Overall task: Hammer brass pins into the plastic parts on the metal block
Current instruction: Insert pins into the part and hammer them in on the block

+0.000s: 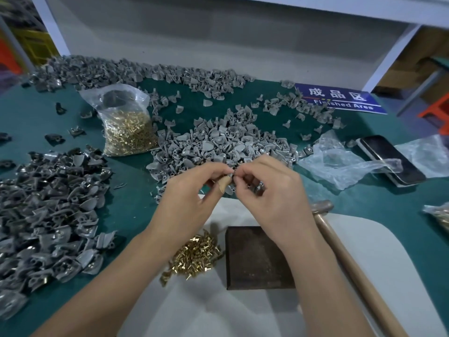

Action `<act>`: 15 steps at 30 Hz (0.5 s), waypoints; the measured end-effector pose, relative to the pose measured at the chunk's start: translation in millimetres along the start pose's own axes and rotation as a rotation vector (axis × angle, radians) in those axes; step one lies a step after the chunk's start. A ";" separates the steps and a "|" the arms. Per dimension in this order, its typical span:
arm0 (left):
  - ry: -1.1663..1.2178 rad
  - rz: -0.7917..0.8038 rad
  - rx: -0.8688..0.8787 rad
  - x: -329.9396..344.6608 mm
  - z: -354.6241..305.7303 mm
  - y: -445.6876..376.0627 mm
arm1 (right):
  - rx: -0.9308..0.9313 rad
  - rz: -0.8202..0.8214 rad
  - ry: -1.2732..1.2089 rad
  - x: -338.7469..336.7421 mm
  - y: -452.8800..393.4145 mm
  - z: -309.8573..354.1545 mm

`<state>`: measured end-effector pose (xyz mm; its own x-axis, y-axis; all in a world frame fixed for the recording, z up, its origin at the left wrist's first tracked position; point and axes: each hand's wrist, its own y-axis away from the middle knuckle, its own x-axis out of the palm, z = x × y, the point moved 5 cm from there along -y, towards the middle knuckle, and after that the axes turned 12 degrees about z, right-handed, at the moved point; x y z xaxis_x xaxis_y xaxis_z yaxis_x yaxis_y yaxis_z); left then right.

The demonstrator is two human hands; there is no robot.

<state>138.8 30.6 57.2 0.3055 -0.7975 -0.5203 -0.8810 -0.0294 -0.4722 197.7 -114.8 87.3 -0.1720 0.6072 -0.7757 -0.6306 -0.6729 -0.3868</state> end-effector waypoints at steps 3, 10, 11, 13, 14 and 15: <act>-0.030 0.004 -0.006 0.8 1.6 0.4 | -0.009 0.022 0.025 0.9 0.2 1.4; 0.127 -0.061 -0.044 2.3 0.4 3.4 | 0.086 0.008 -0.367 3.0 -0.2 -14.8; 0.169 -0.073 -0.060 2.6 1.0 4.3 | 0.108 0.015 -0.433 4.6 -0.1 -15.9; 0.256 -0.108 -0.107 2.7 3.5 6.4 | 0.130 0.001 -0.524 6.4 0.1 -15.6; 0.281 -0.120 -0.122 2.9 4.6 7.0 | 0.136 -0.008 -0.542 6.8 0.2 -14.9; 0.293 -0.124 -0.128 3.7 5.2 7.3 | 0.139 -0.010 -0.544 6.8 0.3 -14.5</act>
<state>135.4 30.6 48.2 0.3126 -0.9218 -0.2295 -0.8874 -0.1972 -0.4166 207.2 -117.0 74.7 -0.5081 0.7682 -0.3895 -0.7215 -0.6266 -0.2946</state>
